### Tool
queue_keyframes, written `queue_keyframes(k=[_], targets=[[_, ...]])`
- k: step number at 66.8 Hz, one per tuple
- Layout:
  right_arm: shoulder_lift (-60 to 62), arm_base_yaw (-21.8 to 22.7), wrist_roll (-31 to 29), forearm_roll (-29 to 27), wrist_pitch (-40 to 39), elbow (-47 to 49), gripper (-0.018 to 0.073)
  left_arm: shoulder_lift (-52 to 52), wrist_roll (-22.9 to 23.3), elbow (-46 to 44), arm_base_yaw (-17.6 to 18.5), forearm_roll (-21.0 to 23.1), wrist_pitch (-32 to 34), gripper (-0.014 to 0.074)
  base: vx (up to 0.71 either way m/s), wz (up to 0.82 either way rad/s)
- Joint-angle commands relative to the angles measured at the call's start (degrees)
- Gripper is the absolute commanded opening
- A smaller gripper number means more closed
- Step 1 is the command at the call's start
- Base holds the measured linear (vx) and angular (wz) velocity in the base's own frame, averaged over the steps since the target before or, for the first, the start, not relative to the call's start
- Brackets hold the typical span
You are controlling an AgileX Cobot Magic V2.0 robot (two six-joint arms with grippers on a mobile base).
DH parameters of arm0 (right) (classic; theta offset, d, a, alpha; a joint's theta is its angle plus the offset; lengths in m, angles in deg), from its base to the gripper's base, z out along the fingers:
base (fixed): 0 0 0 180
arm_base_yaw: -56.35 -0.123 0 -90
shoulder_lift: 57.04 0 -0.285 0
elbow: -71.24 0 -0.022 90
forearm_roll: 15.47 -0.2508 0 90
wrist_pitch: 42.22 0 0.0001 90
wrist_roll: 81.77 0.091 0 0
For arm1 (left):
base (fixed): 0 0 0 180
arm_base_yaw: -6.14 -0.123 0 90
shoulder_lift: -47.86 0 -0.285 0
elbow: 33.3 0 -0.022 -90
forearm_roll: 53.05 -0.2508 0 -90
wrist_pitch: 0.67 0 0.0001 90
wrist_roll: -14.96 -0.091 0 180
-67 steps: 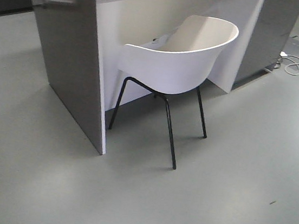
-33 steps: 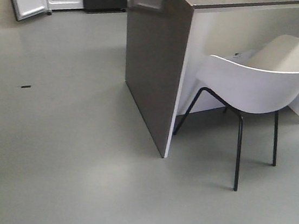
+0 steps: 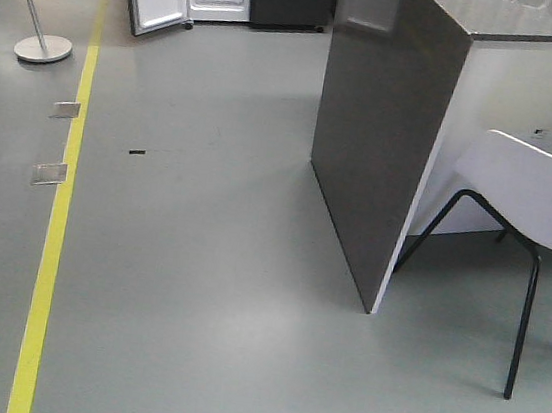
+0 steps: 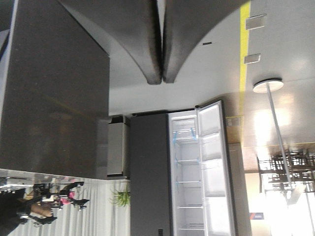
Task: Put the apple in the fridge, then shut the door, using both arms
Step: 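Drive along the yellow floor line toward the open refrigerator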
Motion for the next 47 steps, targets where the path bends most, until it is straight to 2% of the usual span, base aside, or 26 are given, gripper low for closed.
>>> queue_keyframes(k=[1,47], targets=[[-0.57,-0.1,-0.36,-1.47,-3.49,1.41,0.0122,-0.85,0.42,-0.94,-0.03,0.1,4.56,-0.0006,0.06,0.24],[-0.57,-0.1,-0.36,-1.47,-3.49,1.41,0.0122,-0.85,0.42,-0.94,-0.03,0.1,4.56,-0.0006,0.08,0.27]])
